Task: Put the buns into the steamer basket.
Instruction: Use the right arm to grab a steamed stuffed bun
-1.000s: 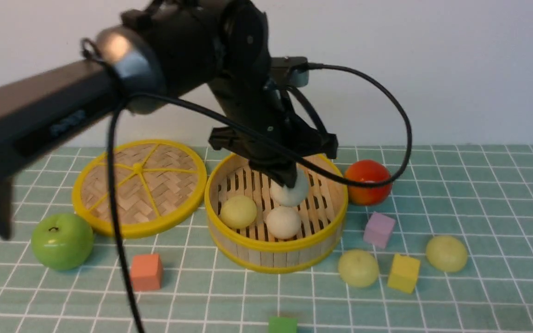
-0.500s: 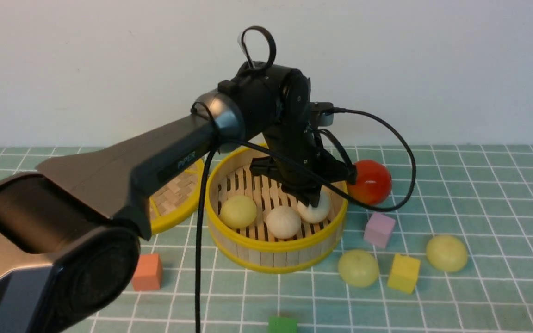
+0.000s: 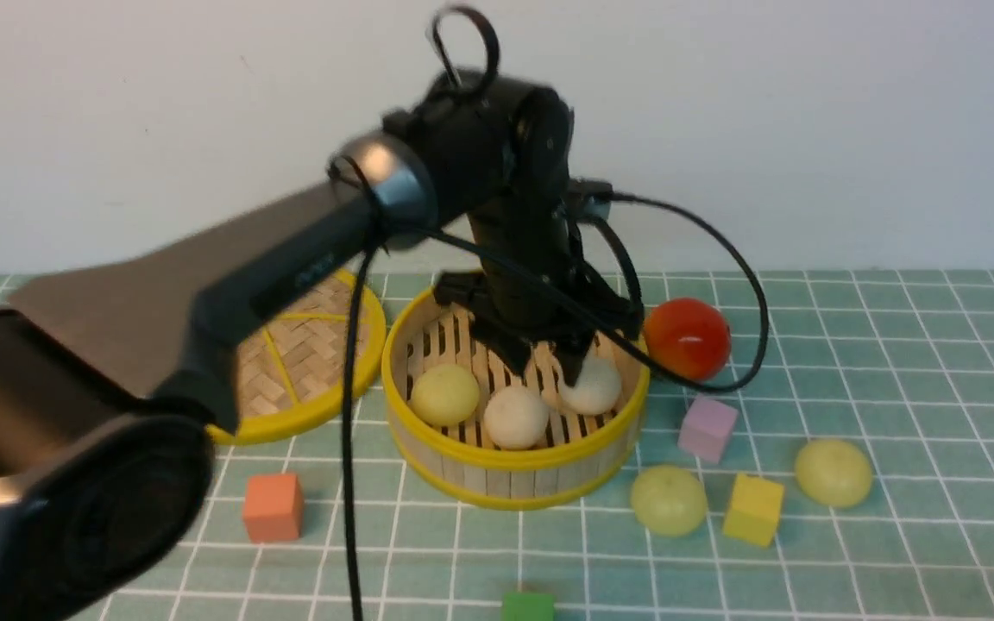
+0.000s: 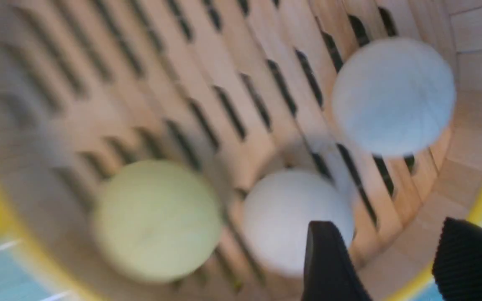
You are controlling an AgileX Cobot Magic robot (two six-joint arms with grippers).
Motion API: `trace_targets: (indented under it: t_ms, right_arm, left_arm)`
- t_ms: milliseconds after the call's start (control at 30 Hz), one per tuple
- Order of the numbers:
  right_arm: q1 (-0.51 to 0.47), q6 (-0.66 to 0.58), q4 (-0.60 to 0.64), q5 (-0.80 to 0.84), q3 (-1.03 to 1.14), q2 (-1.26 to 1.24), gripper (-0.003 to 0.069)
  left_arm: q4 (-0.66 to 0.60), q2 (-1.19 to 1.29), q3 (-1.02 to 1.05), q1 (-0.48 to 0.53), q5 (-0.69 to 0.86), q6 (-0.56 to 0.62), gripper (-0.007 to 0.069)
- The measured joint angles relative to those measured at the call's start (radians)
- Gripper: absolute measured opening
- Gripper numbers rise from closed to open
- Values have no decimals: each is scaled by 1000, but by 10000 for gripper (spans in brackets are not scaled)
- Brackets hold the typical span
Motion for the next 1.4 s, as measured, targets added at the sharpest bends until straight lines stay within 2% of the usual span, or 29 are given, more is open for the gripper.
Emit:
trace_targets:
  t_ms: [133, 333, 433, 467, 600, 767, 867, 1000, 1233, 1400]
  right_arm:
    - [0, 0, 0, 0, 0, 0, 240]
    - [0, 0, 0, 0, 0, 0, 240]
    - [0, 0, 0, 0, 0, 0, 240]
    - [0, 0, 0, 0, 0, 0, 240]
    - [0, 0, 0, 0, 0, 0, 240]
    - [0, 0, 0, 0, 0, 0, 240]
    - [0, 0, 0, 0, 0, 0, 240]
    - [0, 0, 0, 0, 0, 0, 240]
    - [0, 0, 0, 0, 0, 0, 240]
    - [0, 0, 0, 0, 0, 0, 240]
  left_arm:
    - [64, -171, 42, 0, 13, -34, 339]
    - [29, -442, 249, 0, 18, -46, 229]
    - [14, -628, 492, -2, 18, -42, 150]
    - [14, -638, 507, -2, 18, -42, 146]
    - [30, -853, 832, -2, 16, -60, 71]
    - [-6, -1147, 1197, -2, -123, -108, -13]
    - [-33, -1326, 1362, -2, -263, -117, -13]
    - [-37, -1519, 1478, -2, -397, -118, -13]
    - [-37, -1735, 1501, -2, -429, -118, -13]
    - [-36, -1782, 1501, -2, -428, -118, -13]
